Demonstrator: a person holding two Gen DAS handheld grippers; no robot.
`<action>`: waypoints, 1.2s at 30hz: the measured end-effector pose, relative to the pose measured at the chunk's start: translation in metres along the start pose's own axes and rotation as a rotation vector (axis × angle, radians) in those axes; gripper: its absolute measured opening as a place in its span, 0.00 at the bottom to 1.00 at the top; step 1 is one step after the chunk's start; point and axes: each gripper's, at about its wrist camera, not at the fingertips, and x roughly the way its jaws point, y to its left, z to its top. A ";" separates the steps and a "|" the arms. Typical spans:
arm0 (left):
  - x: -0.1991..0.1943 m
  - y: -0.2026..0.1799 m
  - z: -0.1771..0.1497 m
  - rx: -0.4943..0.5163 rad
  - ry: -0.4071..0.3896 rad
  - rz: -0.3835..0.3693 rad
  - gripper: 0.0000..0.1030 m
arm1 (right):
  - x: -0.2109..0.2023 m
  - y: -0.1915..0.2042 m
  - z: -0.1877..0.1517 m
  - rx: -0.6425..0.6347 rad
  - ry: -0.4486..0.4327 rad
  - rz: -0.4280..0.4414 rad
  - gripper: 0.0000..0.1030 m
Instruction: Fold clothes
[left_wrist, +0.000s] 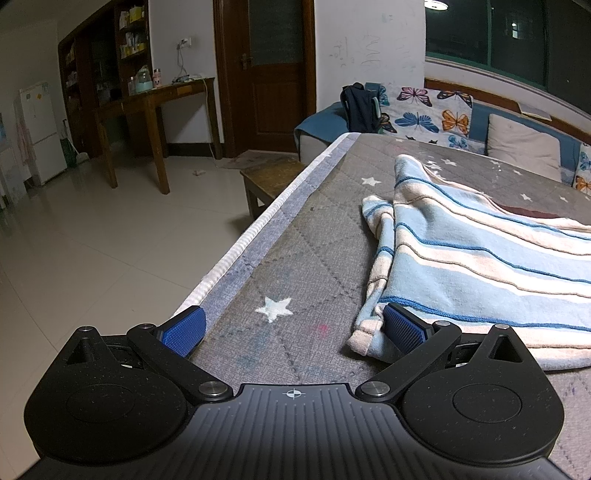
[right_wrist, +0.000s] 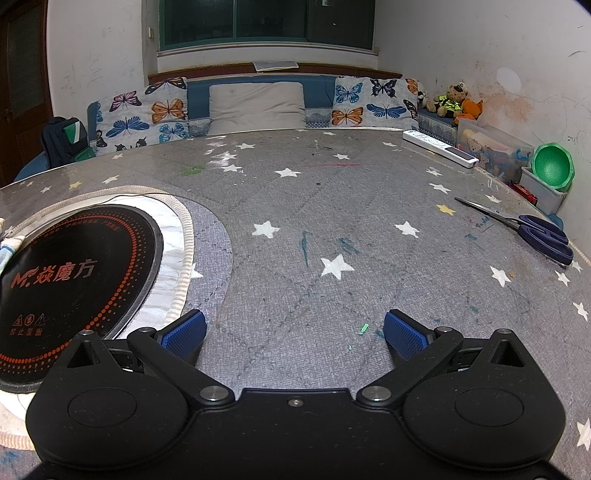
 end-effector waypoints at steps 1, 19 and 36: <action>0.000 0.001 0.000 -0.003 0.001 -0.003 1.00 | 0.000 0.000 0.000 0.000 0.000 0.000 1.00; 0.000 0.006 -0.001 -0.017 0.007 -0.014 1.00 | 0.000 0.000 0.000 0.000 0.000 0.000 1.00; 0.000 0.008 -0.001 -0.011 0.005 -0.009 1.00 | 0.000 0.000 0.000 0.000 0.000 0.000 1.00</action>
